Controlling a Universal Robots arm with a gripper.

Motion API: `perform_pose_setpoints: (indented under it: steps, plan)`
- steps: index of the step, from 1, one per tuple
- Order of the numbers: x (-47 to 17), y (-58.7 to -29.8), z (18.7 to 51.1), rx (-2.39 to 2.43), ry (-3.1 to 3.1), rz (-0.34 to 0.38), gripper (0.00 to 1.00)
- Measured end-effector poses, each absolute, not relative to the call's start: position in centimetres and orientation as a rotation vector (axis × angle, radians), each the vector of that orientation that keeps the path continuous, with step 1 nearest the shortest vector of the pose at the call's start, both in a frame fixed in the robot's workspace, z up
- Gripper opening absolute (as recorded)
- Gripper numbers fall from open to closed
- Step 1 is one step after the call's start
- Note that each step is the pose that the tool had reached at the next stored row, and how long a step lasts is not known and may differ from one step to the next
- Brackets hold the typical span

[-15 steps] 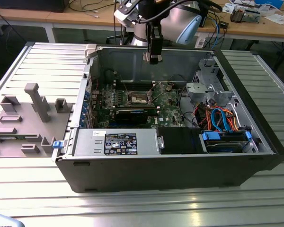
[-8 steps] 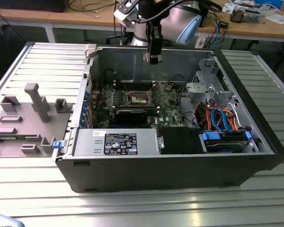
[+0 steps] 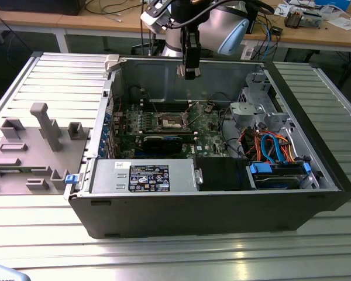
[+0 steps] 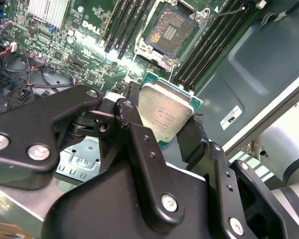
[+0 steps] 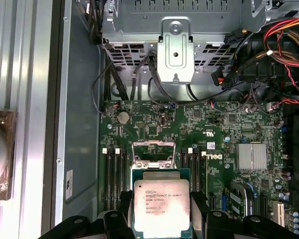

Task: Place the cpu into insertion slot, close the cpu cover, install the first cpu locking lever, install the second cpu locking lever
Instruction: 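Place the cpu into insertion slot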

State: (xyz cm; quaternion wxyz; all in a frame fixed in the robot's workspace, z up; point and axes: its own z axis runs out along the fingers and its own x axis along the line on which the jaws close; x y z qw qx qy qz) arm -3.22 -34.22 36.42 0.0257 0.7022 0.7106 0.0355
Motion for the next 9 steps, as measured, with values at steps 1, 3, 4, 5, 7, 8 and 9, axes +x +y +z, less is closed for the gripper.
perform_pose_setpoints:
  steps: [1, 3, 4, 5, 7, 8, 9]
  plan:
    - [-3.22, -34.22, 36.42, 2.172, 2.195, 0.11, 0.55]
    - [-3.22, -34.22, 36.42, 2.175, 2.192, 0.11, 0.55]
    - [-3.22, -34.22, 36.42, 2.177, 2.19, 0.11, 0.55]
    - [-3.22, -34.22, 36.42, 2.178, 2.189, 0.11, 0.55]
    - [-3.22, -34.22, 36.42, 2.181, 2.186, 0.109, 0.55]
    - [-3.22, -34.22, 36.42, 2.183, 2.184, 0.109, 0.55]
    - [-3.22, -34.22, 36.42, 2.184, 2.182, 0.109, 0.55]
